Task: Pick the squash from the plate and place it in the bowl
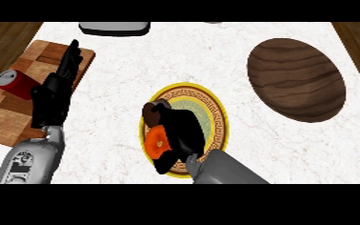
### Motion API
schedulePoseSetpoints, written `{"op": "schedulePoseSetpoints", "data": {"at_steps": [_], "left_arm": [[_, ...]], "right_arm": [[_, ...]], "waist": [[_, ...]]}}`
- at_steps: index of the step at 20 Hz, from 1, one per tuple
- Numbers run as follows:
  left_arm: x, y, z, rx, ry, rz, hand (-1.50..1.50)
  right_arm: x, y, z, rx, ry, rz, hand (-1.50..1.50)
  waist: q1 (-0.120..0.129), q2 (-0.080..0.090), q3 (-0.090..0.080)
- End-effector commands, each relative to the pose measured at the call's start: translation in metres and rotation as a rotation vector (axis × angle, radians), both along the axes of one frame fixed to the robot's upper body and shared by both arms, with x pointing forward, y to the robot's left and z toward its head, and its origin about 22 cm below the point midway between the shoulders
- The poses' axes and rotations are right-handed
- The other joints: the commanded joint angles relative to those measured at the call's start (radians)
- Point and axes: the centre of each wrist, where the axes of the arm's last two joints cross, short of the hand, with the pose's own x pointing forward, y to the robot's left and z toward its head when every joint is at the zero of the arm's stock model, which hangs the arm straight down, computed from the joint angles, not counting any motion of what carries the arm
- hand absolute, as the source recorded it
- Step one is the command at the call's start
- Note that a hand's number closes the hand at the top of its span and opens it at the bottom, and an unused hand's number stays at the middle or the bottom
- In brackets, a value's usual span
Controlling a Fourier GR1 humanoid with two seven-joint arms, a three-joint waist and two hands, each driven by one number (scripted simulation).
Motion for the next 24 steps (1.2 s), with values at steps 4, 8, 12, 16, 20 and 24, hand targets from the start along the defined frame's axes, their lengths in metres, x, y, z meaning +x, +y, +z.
{"op": "schedulePoseSetpoints", "data": {"at_steps": [4,8,12,16,20,24], "left_arm": [[0.005,0.008,0.008,0.021,0.001,0.021,0.0],[-0.016,0.008,-0.018,-0.003,0.012,0.021,0.0],[-0.009,0.018,-0.004,-0.007,0.024,0.042,0.0],[-0.016,0.027,-0.009,0.004,0.004,0.048,0.0],[-0.021,0.013,0.002,-0.001,-0.012,0.035,0.0],[-0.014,0.019,0.007,-0.004,-0.011,0.038,0.0]], "right_arm": [[-0.022,0.028,0.057,0.27,-0.201,-0.193,1.5],[-0.022,0.035,0.076,0.257,-0.267,-0.353,1.5],[-0.003,0.021,0.084,0.174,-0.331,-0.472,1.5],[0.011,-0.019,0.08,0.222,-0.391,-0.551,1.5],[0.035,-0.05,0.085,0.278,-0.426,-0.627,1.5],[0.044,-0.103,0.086,0.283,-0.482,-0.668,1.5]], "waist": [[-0.014,-0.002,-0.001],[-0.018,-0.007,-0.002],[-0.046,-0.003,-0.001],[-0.05,0.0,-0.001],[-0.037,0.003,0.0],[-0.042,0.003,0.0]]}}
